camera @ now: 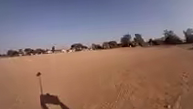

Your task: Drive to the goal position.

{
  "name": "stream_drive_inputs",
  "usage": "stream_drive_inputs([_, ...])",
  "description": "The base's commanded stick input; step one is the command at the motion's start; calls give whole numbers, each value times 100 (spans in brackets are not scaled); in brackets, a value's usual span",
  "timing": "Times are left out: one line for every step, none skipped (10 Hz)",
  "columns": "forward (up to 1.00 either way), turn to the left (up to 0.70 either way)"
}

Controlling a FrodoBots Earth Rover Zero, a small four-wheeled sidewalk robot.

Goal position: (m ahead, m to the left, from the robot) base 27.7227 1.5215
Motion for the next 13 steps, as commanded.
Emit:
stream_drive_inputs([100, 0])
stream_drive_inputs([100, 0])
stream_drive_inputs([100, -30])
stream_drive_inputs([100, -38])
stream_drive_inputs([100, -37])
stream_drive_inputs([100, -15])
stream_drive_inputs([100, 0])
stream_drive_inputs([100, 0])
stream_drive_inputs([100, 0])
stream_drive_inputs([100, 0])
stream_drive_inputs([100, 0])
stream_drive_inputs([100, 0])
stream_drive_inputs([100, 0])
